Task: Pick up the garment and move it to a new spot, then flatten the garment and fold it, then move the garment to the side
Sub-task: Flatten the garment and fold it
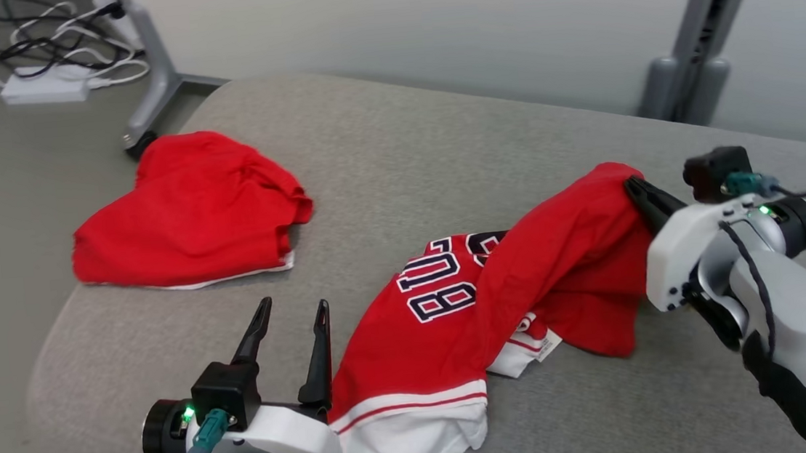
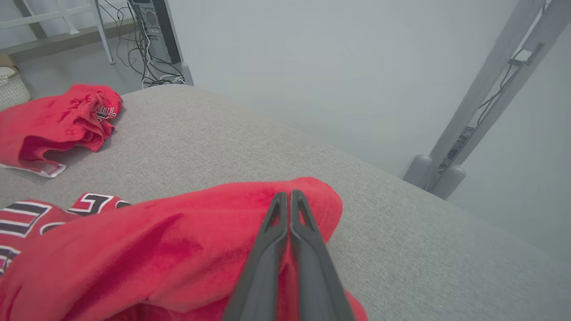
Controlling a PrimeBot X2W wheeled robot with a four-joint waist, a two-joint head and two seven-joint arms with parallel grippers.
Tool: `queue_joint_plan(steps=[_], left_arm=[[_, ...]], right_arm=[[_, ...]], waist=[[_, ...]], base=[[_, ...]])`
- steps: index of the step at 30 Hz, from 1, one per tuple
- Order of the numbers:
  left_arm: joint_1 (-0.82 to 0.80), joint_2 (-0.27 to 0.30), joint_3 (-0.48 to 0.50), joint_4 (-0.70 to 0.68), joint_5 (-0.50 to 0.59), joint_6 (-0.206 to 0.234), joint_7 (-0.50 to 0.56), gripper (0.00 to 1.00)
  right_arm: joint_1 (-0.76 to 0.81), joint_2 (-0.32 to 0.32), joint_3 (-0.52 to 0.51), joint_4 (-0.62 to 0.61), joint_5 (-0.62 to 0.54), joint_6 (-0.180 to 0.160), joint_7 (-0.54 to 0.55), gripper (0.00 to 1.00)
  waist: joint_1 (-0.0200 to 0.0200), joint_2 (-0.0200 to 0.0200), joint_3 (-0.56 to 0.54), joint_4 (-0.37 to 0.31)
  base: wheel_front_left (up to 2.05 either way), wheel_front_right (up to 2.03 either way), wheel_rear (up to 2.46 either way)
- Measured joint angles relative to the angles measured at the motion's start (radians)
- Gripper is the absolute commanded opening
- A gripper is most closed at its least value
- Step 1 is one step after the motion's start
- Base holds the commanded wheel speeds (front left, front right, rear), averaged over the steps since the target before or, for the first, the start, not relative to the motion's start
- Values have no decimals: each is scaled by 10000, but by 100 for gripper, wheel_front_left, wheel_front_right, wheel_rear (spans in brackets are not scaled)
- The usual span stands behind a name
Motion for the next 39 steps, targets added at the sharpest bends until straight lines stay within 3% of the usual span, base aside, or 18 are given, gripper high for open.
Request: queue_joint_plan(steps=[9, 15, 20, 27, 28, 29, 36, 39], left_arm=[[244, -71, 244, 23, 234, -171, -2, 100], [250, -79, 366, 73, 339, -272, 0, 100], [232, -105, 431, 100, 424, -318, -2, 100], [101, -182, 451, 224, 504, -453, -2, 100], [93, -186, 462, 245, 504, -468, -2, 100], [93, -190, 485, 268, 518, -481, -2, 100], [110, -224, 669, 276, 575, -489, -2, 100], [185, -259, 713, 249, 593, -491, -2, 100]], right_arm=[[1477, -1406, 792, -2362, 313, 0, -876, 0], [3070, -2075, -54, -4773, -449, 0, -918, 0], [4719, -2031, -658, -6050, -941, 0, -918, 0], [5758, -1678, -784, -6034, -644, 0, -157, 0], [5848, -1664, -765, -6073, -587, -2, -150, 36], [5893, -1634, -844, -6174, -493, 0, -157, 100], [5893, -1933, -1971, -7350, -121, -2, -245, 100], [5840, -1960, -2428, -7589, -36, 0, 245, 100]], waist=[[0, 0, -86, -1383], [0, 0, -27, -2260], [0, 1, 78, -2771], [0, 0, 207, -2918], [0, 0, 203, -2908], [0, 0, 194, -2902], [0, 0, 16, -2826], [0, 0, -82, -2774]], base=[[0, 0, 0], [0, 0, 0], [0, 0, 0], [0, 0, 0], [0, 0, 0], [0, 0, 0], [0, 0, 0], [0, 0, 0]])
